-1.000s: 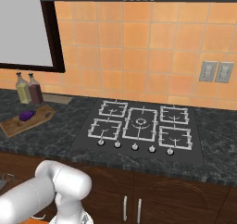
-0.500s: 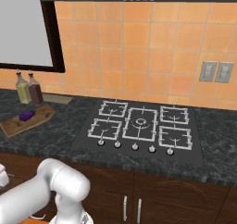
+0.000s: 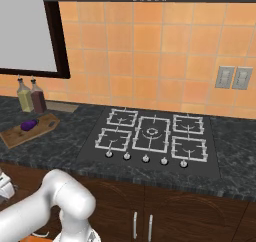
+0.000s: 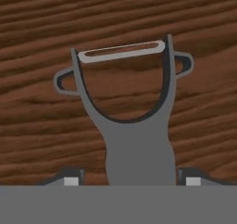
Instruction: Place the appropriate cutting tool for cutting the eggplant skin on the cutting board.
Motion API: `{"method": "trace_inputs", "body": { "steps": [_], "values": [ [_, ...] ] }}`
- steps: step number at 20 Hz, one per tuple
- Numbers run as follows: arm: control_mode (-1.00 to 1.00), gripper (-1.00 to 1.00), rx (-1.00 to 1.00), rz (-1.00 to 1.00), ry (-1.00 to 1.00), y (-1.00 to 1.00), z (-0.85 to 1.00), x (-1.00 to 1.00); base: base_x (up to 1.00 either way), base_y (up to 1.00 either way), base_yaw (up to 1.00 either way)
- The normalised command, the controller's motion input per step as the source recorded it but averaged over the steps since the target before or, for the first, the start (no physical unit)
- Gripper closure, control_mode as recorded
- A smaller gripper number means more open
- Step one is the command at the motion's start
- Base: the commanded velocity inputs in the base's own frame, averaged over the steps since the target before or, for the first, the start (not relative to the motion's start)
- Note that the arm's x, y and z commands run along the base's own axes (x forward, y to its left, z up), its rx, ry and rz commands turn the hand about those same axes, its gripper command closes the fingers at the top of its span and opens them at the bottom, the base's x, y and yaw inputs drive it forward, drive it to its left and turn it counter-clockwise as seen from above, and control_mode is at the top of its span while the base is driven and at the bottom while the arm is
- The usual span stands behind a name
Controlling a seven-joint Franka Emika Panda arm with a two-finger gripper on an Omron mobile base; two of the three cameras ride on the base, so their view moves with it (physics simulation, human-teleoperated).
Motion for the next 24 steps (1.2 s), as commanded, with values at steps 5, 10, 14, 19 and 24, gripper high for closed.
{"method": "trace_inputs", "body": {
  "steps": [5,10,14,19,24],
  "values": [
    [-1.0,1.0,0.01,0.0,-0.02,0.0,-0.54,0.0,0.0,0.0,0.0],
    [-1.0,1.0,0.03,0.0,-0.01,0.0,-0.12,-0.13,0.0,0.0,0.0],
    [-1.0,1.0,0.0,-0.06,-0.14,-0.13,0.14,-0.86,0.0,0.0,0.0],
    [-1.0,1.0,0.0,-0.1,-0.1,-0.11,0.5,-0.77,0.0,0.0,0.0],
    [-1.0,1.0,0.0,-0.2,-0.03,-0.01,0.96,-0.52,0.0,0.0,0.0]
  ]
}}
